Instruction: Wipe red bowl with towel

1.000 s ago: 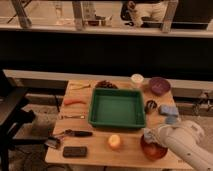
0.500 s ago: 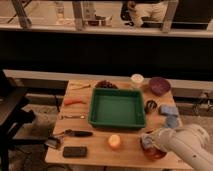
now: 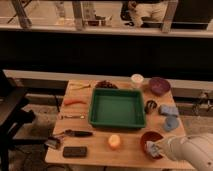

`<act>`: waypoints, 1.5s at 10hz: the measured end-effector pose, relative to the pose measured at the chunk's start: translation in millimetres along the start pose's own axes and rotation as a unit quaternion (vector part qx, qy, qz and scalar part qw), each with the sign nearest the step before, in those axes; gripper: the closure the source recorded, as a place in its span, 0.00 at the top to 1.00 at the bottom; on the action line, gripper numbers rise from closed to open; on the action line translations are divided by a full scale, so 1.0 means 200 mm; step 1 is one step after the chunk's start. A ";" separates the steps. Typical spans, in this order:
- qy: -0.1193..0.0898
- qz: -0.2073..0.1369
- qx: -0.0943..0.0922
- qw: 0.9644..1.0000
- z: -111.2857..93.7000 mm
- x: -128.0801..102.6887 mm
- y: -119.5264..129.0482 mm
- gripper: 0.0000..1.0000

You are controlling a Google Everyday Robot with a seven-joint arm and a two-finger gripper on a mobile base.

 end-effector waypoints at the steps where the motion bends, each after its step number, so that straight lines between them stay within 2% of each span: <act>1: -0.004 0.000 0.006 1.000 -0.01 0.00 0.00 0.01; 10: -0.025 -0.012 0.074 0.997 -0.13 0.01 -0.12 0.01; 14: -0.026 -0.026 0.088 0.995 -0.15 -0.02 -0.18 0.01; 15: -0.023 -0.031 0.089 0.995 -0.16 -0.04 -0.18 0.05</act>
